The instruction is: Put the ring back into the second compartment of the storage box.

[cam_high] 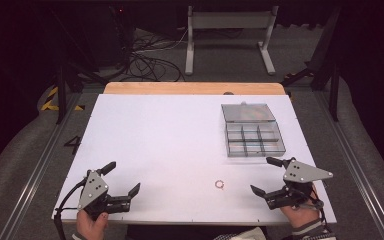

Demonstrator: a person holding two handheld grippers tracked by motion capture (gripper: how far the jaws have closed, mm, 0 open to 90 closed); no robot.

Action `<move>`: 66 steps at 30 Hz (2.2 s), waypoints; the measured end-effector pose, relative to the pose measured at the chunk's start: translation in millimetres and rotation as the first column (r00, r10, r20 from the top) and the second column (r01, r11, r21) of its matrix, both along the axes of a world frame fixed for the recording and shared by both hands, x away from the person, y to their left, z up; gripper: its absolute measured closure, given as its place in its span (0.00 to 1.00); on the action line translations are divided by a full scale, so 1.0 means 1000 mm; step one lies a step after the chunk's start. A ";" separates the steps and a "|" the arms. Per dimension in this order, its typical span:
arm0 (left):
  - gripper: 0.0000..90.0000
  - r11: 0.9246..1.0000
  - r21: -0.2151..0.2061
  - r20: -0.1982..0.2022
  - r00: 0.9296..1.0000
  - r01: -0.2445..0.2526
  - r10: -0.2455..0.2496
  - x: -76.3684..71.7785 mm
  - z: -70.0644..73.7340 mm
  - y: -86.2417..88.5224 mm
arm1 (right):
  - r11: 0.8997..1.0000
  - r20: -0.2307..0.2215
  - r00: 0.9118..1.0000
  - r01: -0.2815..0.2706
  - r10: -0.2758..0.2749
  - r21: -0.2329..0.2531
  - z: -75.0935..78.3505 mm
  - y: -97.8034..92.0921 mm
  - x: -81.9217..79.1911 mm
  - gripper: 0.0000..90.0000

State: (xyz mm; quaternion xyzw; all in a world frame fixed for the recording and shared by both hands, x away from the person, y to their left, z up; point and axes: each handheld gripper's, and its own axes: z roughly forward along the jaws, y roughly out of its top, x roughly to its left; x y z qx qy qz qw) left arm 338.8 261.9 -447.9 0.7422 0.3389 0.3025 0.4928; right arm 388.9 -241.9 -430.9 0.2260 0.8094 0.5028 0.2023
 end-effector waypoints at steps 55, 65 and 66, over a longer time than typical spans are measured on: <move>0.04 1.000 0.007 -0.001 1.000 0.007 -0.007 0.001 0.000 -0.001 | 0.998 -0.157 0.986 -0.067 0.063 -0.019 0.010 0.070 0.052 0.09; 0.04 1.000 0.006 -0.002 1.000 0.008 -0.008 0.001 0.000 -0.001 | 0.989 -0.176 0.984 -0.056 0.031 -0.137 0.009 0.081 0.049 0.35; 0.04 1.000 0.005 -0.003 1.000 0.008 -0.008 0.001 0.000 -0.001 | 0.986 -0.174 0.985 -0.046 0.017 -0.163 0.008 0.084 0.048 0.40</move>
